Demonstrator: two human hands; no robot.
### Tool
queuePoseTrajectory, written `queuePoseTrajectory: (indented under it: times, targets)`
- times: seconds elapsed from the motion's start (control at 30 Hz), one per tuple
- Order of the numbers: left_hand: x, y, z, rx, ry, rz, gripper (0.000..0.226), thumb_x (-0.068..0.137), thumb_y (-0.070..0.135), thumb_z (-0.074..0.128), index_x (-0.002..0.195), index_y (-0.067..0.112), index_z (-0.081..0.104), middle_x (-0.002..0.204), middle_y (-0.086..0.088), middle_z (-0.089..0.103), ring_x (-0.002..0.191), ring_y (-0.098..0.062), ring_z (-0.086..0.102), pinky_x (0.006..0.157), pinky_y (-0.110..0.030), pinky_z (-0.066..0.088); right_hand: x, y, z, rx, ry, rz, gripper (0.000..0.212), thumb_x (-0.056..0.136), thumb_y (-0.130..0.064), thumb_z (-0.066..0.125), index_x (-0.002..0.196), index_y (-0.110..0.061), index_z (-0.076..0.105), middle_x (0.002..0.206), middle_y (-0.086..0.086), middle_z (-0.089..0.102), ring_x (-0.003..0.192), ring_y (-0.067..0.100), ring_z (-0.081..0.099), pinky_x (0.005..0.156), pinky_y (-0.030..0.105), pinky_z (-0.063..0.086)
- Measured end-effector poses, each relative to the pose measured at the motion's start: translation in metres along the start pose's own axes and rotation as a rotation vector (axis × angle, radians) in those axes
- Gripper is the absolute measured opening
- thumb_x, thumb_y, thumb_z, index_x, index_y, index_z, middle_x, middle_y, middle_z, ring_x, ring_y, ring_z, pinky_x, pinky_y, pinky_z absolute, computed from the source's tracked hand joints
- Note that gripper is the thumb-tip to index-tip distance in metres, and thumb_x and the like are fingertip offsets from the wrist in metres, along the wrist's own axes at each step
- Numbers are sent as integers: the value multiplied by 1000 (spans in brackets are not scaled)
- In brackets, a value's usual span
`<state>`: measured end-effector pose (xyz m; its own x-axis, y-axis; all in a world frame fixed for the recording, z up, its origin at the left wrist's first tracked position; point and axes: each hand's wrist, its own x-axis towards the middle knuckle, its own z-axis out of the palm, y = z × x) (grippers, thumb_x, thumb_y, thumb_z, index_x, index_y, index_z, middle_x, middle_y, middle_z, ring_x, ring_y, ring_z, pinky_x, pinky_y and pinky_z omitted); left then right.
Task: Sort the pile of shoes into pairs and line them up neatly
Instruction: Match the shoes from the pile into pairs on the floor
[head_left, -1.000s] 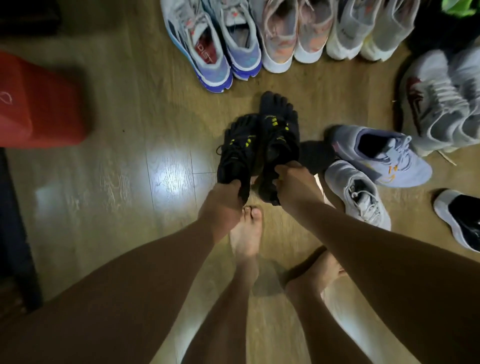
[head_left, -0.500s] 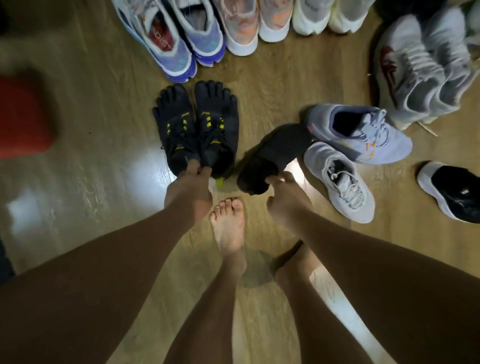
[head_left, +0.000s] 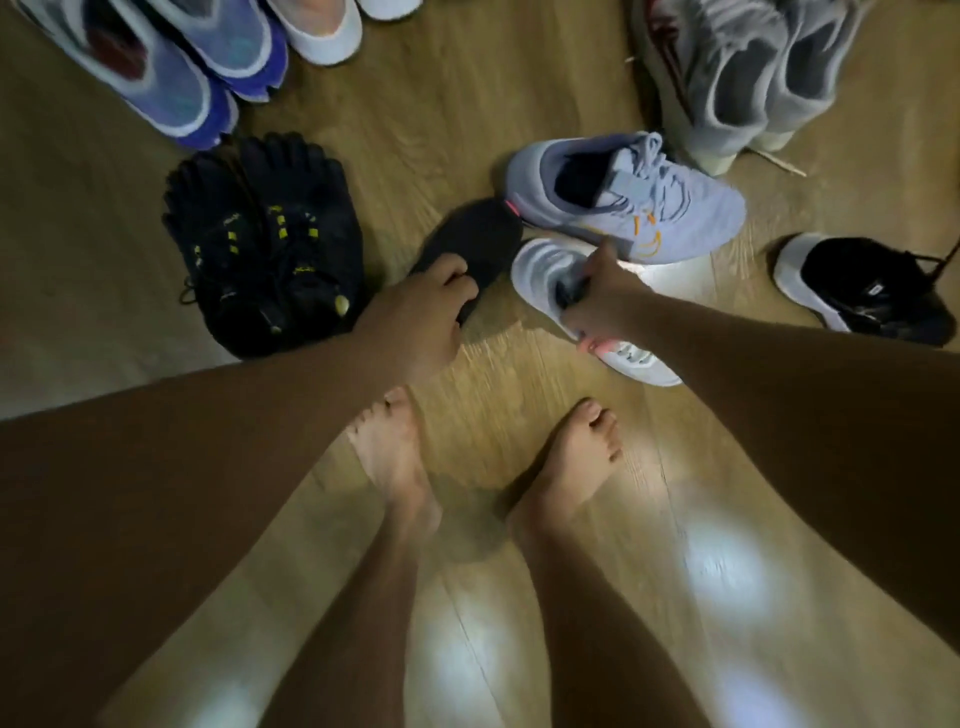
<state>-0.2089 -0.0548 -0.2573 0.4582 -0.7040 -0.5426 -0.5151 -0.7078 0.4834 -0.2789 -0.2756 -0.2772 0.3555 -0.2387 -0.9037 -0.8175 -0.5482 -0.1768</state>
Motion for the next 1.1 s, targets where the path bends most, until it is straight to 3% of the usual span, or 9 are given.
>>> queuePoseTrajectory:
  times: [0.13, 0.3, 0.4, 0.53, 0.6, 0.8, 0.9, 1.03, 1.1]
  targets:
    - [41, 21, -23, 175, -36, 122, 42, 87, 11, 57, 129, 8, 52, 153, -5, 29, 111, -33, 56, 83, -43, 49, -26, 21, 24, -598, 35, -236, 61, 82, -15, 60, 139, -18, 38, 134, 10, 55, 115, 32, 60, 85, 41, 51]
    - [108, 50, -41, 280, -109, 84, 53, 87, 10, 57, 137, 5, 43, 156, -10, 27, 128, -34, 47, 92, -40, 44, -54, 59, 50, -600, -72, -189, 65, 93, -17, 55, 150, -15, 25, 149, 5, 40, 128, 28, 50, 93, 42, 47]
    - [142, 80, -41, 128, -213, 91, 37, 85, 10, 62, 119, 3, 51, 115, -12, 58, 100, -30, 58, 76, -28, 38, -63, 98, 62, -323, -67, -6, 65, 93, -21, 53, 151, -16, 23, 144, 8, 46, 124, 32, 51, 89, 40, 49]
    - [169, 127, -27, -496, -308, -463, 37, 92, 15, 60, 125, 22, 45, 87, 1, 54, 58, -11, 56, 60, -27, 47, -63, 131, 74, 216, -9, 108, 95, 85, -29, 59, 156, -20, -3, 161, 7, 13, 139, 35, 34, 100, 39, 44]
    - [175, 138, -20, -482, -358, -507, 29, 91, 21, 60, 118, 22, 47, 77, 1, 54, 43, -8, 56, 56, -26, 42, -56, 139, 71, 409, 49, 153, 104, 83, -35, 64, 156, -17, -8, 162, 10, 8, 141, 34, 31, 101, 34, 40]
    - [148, 177, 18, -480, -615, -512, 30, 83, 35, 67, 105, 17, 54, 98, -8, 69, 85, -29, 72, 76, -37, 57, -30, 157, 43, 430, 221, 251, 94, 76, -50, 73, 149, -13, 27, 145, 18, 34, 130, 36, 41, 103, 35, 38]
    - [133, 174, 41, -330, -389, -347, 13, 84, 29, 63, 92, 18, 60, 88, -4, 70, 79, -26, 70, 61, -24, 50, -31, 167, 26, 254, 259, 309, 56, 82, -59, 61, 119, -17, 59, 132, 17, 42, 121, 36, 44, 104, 40, 37]
    - [106, 131, 39, 99, 57, -100, 24, 86, 30, 56, 93, 8, 63, 98, -11, 61, 93, -32, 59, 76, -40, 51, -47, 176, -1, 249, 481, 254, 38, 91, -46, 55, 92, -10, 67, 102, 18, 59, 119, 35, 42, 96, 42, 37]
    - [96, 100, 33, 203, 92, -142, 31, 82, 28, 59, 105, 7, 59, 106, -17, 54, 100, -38, 54, 80, -47, 50, -56, 169, -15, 346, 687, 207, 39, 90, -45, 56, 91, -8, 70, 96, 18, 62, 121, 34, 43, 96, 42, 37]
